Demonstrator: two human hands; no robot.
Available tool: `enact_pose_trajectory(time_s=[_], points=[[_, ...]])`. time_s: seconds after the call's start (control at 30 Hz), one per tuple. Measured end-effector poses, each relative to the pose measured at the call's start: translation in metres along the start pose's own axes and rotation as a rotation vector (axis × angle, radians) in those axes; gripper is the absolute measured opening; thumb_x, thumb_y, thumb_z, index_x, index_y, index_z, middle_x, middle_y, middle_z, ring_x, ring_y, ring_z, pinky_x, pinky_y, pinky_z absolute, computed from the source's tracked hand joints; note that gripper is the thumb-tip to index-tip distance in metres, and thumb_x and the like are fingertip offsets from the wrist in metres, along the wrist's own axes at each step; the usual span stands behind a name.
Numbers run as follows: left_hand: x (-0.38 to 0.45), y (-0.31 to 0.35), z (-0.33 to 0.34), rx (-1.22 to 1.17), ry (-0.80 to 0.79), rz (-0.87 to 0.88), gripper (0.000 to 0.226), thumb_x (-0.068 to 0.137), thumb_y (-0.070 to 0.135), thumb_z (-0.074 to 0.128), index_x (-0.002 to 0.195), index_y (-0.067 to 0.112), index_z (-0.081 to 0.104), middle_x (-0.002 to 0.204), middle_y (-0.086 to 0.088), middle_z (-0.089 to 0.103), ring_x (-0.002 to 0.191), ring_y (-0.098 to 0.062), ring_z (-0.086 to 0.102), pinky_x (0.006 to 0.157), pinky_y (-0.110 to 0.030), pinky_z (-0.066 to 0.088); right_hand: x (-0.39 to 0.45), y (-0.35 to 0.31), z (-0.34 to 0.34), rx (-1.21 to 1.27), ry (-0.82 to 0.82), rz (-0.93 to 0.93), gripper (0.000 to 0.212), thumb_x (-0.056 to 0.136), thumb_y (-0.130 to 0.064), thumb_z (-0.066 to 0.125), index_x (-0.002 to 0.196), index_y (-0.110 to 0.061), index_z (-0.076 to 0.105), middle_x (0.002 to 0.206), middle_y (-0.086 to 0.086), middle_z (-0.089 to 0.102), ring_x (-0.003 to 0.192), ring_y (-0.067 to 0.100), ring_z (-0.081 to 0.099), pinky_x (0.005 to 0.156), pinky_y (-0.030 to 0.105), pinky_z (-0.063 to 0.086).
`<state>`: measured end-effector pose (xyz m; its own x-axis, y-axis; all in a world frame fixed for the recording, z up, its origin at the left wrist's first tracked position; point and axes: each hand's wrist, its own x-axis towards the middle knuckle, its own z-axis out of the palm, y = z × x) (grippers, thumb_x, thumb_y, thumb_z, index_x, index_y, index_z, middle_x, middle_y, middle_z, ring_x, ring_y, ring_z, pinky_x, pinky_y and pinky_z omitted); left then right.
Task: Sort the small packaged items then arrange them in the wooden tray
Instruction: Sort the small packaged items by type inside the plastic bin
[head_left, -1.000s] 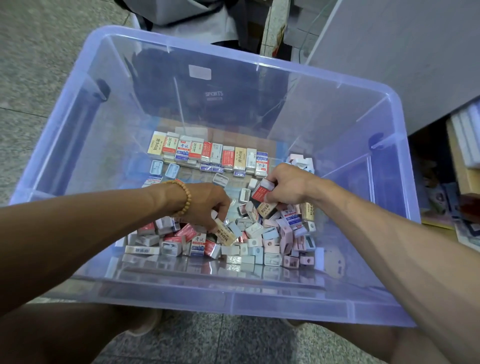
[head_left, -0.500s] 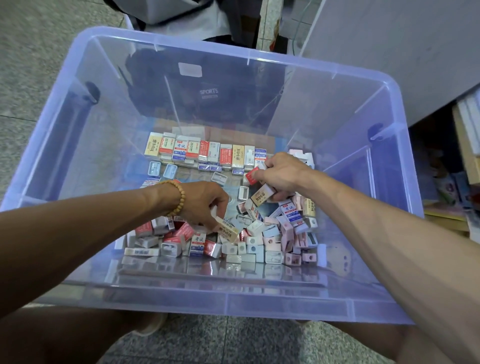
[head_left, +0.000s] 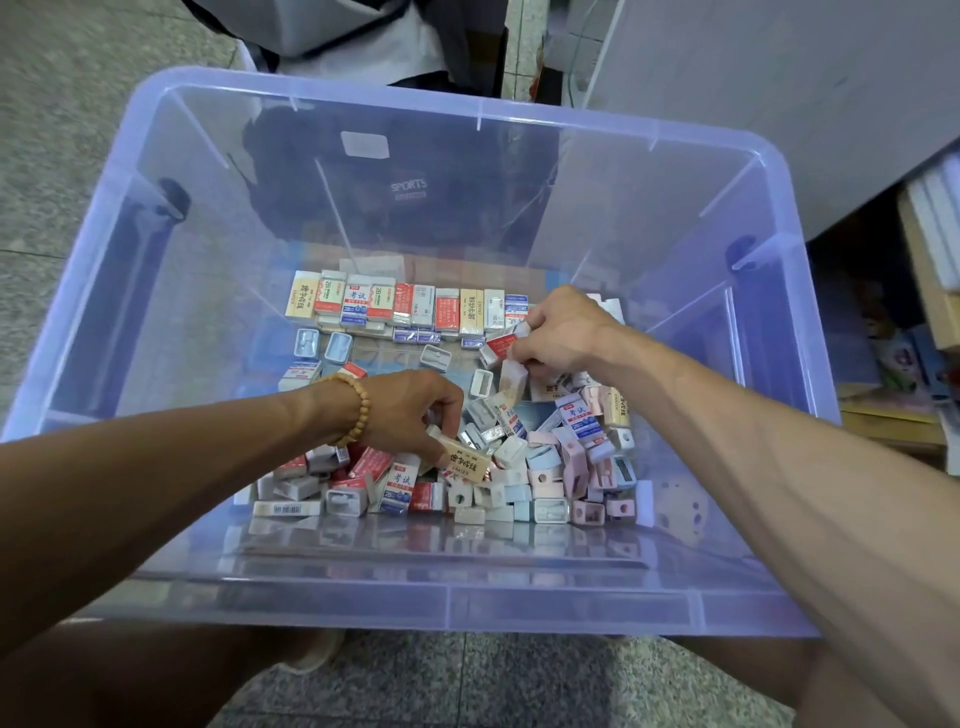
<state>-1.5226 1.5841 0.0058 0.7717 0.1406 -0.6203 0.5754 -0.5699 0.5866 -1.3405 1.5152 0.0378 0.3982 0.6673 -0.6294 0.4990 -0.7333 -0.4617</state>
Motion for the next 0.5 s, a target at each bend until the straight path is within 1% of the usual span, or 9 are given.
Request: enact_pose_trajectory(time_s=[0.03, 0.07, 0.1, 0.13, 0.2, 0.27, 0.33, 0.4, 0.5], points=[[-0.001, 0.001, -0.001, -0.017, 0.002, -0.008, 0.021, 0.079, 0.021, 0.079, 0.085, 0.017, 0.060, 0.088, 0.011, 0.058, 0.071, -0.005, 0.055, 0.053, -0.011, 0.041, 0.001, -0.001, -0.003, 0.047, -0.003, 0.005, 0.007, 0.079, -0.004, 0.076, 0.078, 0.002, 0.072, 0.072, 0.014, 0.070, 0.070, 0.025, 0.068, 0.069, 0.032, 0.055], [-0.002, 0.001, -0.003, -0.031, 0.005, -0.022, 0.021, 0.079, 0.019, 0.079, 0.088, 0.013, 0.061, 0.087, 0.011, 0.057, 0.066, -0.004, 0.055, 0.050, -0.011, 0.042, 0.001, -0.002, -0.006, 0.107, -0.012, 0.018, 0.009, 0.079, -0.002, 0.077, 0.081, 0.004, 0.072, 0.078, 0.018, 0.073, 0.074, 0.027, 0.074, 0.076, 0.036, 0.059], [-0.003, 0.003, -0.004, -0.038, 0.009, -0.036, 0.022, 0.079, 0.018, 0.079, 0.091, 0.011, 0.062, 0.086, 0.011, 0.056, 0.060, -0.003, 0.055, 0.047, -0.011, 0.042, 0.001, -0.002, -0.008, 0.148, -0.034, 0.031, 0.010, 0.080, -0.003, 0.078, 0.083, 0.004, 0.072, 0.083, 0.020, 0.074, 0.079, 0.027, 0.075, 0.079, 0.039, 0.062], [-0.005, 0.003, -0.006, -0.043, 0.011, -0.046, 0.023, 0.078, 0.017, 0.080, 0.091, 0.010, 0.062, 0.085, 0.010, 0.056, 0.056, -0.002, 0.055, 0.046, -0.010, 0.043, 0.000, -0.001, -0.009, 0.151, -0.060, 0.036, 0.011, 0.081, -0.006, 0.079, 0.079, 0.001, 0.071, 0.083, 0.019, 0.074, 0.078, 0.026, 0.075, 0.077, 0.038, 0.063], [-0.008, 0.002, -0.011, -0.082, 0.012, -0.058, 0.023, 0.078, 0.015, 0.080, 0.091, 0.011, 0.061, 0.084, 0.007, 0.061, 0.054, -0.004, 0.061, 0.049, -0.017, 0.050, 0.000, -0.001, -0.009, 0.074, -0.109, 0.020, 0.020, 0.084, -0.017, 0.079, 0.073, -0.008, 0.066, 0.078, 0.012, 0.070, 0.072, 0.021, 0.070, 0.068, 0.033, 0.063], [-0.012, 0.000, -0.016, -0.116, 0.021, -0.065, 0.027, 0.078, 0.015, 0.080, 0.096, 0.015, 0.061, 0.089, 0.003, 0.064, 0.066, -0.014, 0.068, 0.056, -0.023, 0.055, -0.001, -0.003, -0.007, 0.003, -0.149, -0.002, 0.025, 0.090, -0.029, 0.074, 0.080, -0.007, 0.065, 0.082, 0.010, 0.069, 0.072, 0.020, 0.068, 0.062, 0.030, 0.061], [-0.016, -0.002, -0.019, -0.077, 0.030, -0.077, 0.036, 0.079, 0.020, 0.079, 0.110, 0.022, 0.061, 0.094, 0.005, 0.064, 0.078, -0.018, 0.069, 0.062, -0.021, 0.054, 0.000, -0.005, -0.007, -0.039, -0.212, -0.020, 0.031, 0.095, -0.035, 0.067, 0.087, -0.005, 0.067, 0.083, 0.012, 0.069, 0.071, 0.023, 0.067, 0.056, 0.029, 0.058], [-0.020, -0.001, -0.020, -0.039, 0.032, -0.079, 0.038, 0.081, 0.022, 0.077, 0.117, 0.021, 0.065, 0.099, 0.005, 0.068, 0.083, -0.017, 0.069, 0.067, -0.021, 0.055, -0.001, -0.005, -0.008, -0.110, -0.310, -0.028, 0.031, 0.096, -0.032, 0.065, 0.088, -0.003, 0.068, 0.075, 0.010, 0.066, 0.063, 0.022, 0.063, 0.052, 0.027, 0.052], [-0.027, 0.004, -0.024, -0.027, 0.081, -0.098, 0.030, 0.081, 0.022, 0.076, 0.111, 0.021, 0.071, 0.103, 0.005, 0.071, 0.083, -0.013, 0.067, 0.073, -0.026, 0.057, -0.005, 0.001, -0.003, -0.253, -0.413, -0.027, 0.019, 0.095, -0.023, 0.066, 0.089, -0.005, 0.066, 0.065, 0.000, 0.066, 0.046, 0.009, 0.057, 0.046, 0.022, 0.047]])
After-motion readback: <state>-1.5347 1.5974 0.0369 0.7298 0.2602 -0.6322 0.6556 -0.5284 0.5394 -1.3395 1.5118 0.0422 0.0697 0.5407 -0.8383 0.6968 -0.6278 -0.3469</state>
